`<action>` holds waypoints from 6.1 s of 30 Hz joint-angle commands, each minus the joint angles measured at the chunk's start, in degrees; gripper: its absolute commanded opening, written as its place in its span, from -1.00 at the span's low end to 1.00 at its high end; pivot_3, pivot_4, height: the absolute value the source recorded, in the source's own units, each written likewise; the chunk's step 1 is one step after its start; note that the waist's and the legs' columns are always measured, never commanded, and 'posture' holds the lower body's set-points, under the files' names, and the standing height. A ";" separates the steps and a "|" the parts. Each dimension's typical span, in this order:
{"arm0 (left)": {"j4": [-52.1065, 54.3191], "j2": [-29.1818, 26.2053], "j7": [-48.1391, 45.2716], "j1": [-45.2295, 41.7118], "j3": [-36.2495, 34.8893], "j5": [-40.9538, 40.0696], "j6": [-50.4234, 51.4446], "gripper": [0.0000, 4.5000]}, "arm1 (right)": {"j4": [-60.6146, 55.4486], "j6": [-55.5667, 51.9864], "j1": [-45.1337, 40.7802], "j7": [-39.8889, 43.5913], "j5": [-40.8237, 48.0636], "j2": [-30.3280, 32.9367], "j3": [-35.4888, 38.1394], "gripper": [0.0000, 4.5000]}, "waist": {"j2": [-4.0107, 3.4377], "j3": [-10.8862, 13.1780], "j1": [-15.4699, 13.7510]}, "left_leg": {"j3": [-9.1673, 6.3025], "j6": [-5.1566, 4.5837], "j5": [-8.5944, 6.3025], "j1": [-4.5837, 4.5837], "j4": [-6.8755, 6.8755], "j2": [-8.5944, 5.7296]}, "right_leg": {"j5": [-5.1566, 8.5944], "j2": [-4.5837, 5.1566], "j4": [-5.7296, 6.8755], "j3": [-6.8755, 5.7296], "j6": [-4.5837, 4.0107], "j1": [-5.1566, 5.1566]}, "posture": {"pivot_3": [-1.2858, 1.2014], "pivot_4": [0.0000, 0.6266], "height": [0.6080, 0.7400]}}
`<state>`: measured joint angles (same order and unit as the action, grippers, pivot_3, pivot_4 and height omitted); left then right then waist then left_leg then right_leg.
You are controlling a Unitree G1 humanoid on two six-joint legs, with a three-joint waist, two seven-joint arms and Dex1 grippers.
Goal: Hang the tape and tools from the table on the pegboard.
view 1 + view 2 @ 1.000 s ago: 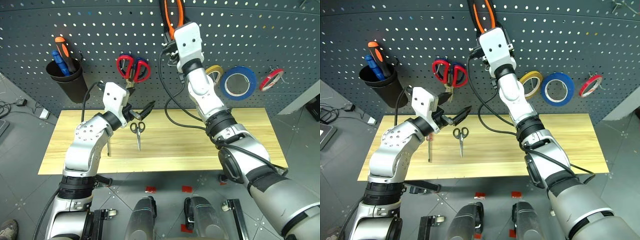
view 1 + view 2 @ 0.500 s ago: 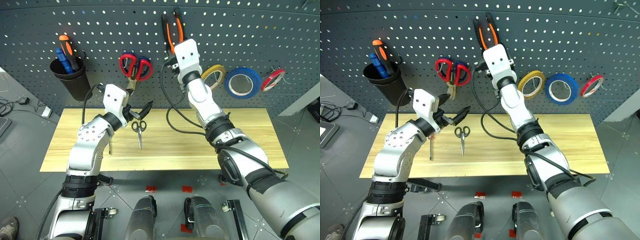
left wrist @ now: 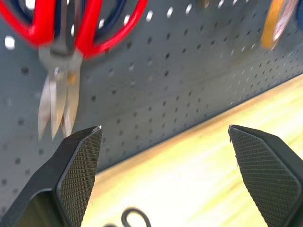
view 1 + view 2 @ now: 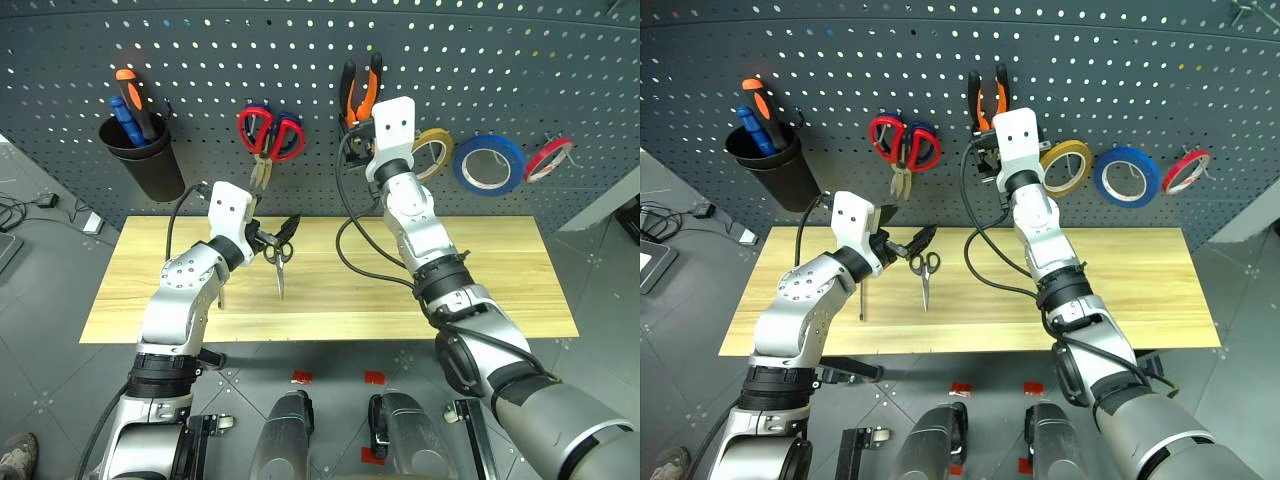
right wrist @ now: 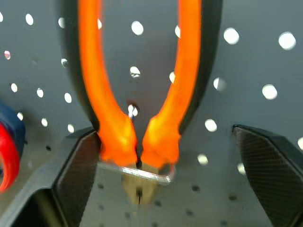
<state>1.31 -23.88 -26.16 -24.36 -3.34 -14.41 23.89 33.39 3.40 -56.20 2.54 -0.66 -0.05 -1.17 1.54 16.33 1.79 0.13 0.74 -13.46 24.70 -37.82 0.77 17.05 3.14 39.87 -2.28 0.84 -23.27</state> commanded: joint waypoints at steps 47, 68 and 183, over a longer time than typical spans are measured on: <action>-22.95 4.18 6.82 -2.57 6.85 12.35 6.05 -0.93 | -66.70 -59.97 33.71 28.99 38.35 22.34 -5.81 1.00 | 0.19 0.19 0.52 | -0.01 -0.09 -0.07 0.08 0.04 -0.06 | -0.16 0.00 -0.55 0.00 0.34 0.10 | -0.06 -0.08 1.00; 22.30 1.93 11.63 11.08 -3.60 11.91 -14.62 -0.93 | -66.95 -52.36 32.11 30.34 33.32 25.80 -8.95 1.00 | 0.20 0.16 0.12 | 0.01 -0.11 -0.08 0.13 0.26 -0.04 | -0.18 0.03 -0.85 -0.05 0.33 0.10 | -0.03 -0.21 1.00; -6.57 -4.94 2.13 10.58 -10.89 2.60 -18.22 -0.63 | -66.55 -51.23 16.81 31.55 22.89 18.40 -11.34 1.00 | 0.95 1.68 1.64 | 0.09 0.12 0.06 0.22 0.08 0.01 | -0.32 0.15 -0.87 0.01 0.37 -0.01 | -0.08 -0.23 1.00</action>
<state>-12.51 -28.53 -24.31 -14.92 -12.23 -10.29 5.94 -30.75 -48.21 -38.18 33.20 20.04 18.61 -14.09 2.49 18.00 3.43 0.20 0.86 -13.40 24.92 -37.75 0.78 16.73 3.29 39.02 -2.29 1.20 -23.27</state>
